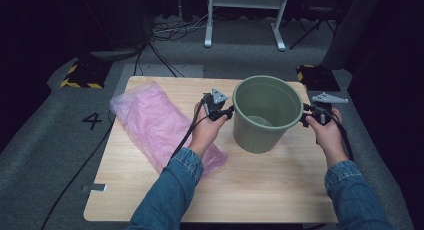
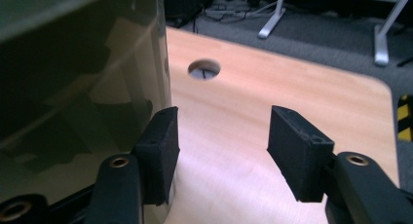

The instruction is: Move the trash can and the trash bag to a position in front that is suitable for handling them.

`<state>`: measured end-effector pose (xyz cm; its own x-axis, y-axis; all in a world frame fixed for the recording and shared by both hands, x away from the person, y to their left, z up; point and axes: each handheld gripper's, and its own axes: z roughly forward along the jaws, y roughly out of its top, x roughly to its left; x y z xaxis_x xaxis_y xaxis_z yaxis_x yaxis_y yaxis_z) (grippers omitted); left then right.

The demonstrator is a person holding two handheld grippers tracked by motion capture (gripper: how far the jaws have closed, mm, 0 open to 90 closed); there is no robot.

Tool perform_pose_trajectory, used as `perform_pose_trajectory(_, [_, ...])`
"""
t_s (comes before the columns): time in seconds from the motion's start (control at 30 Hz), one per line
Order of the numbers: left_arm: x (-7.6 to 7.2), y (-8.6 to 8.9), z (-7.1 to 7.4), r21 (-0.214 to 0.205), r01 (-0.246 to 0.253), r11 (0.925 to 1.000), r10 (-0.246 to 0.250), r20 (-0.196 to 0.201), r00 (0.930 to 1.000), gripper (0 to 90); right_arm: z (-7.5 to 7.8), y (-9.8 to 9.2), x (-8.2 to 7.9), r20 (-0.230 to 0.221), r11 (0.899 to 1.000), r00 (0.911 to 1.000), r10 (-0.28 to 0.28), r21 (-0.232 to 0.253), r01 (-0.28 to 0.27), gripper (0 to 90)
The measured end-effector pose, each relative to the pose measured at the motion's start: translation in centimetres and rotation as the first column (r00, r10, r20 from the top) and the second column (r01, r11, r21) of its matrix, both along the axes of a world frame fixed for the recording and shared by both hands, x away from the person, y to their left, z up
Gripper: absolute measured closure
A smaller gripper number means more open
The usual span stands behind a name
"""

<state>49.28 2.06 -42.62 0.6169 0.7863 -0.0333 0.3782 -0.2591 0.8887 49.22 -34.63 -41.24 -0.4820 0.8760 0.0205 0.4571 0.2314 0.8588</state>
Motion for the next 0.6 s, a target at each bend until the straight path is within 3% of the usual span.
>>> perform_pose_trajectory(0.2, [-3.0, 0.7, 0.0, 0.027, 0.026, 0.9993, -0.025, -0.009, 0.9996, 50.2, 0.1, 0.3, -3.0, -0.019, 0.999, 0.9991, 0.038, -0.019, -0.038, 43.1])
perform_pose_trajectory(0.37, [-5.6, 1.0, -0.2, 0.024, 0.048, 0.9986, -0.047, -0.026, 0.9986, 48.7, 0.2, 0.4, -5.2, -0.027, 0.998, 0.9984, 0.049, -0.032, -0.049, 42.6])
perform_pose_trajectory(0.6, [-8.6, 1.4, -0.7, 0.029, 0.094, 0.9952, -0.092, -0.05, 0.9945, 48.4, 0.0, 0.2, -8.5, -0.043, 0.997, 0.9966, 0.071, -0.016, -0.072, 43.8])
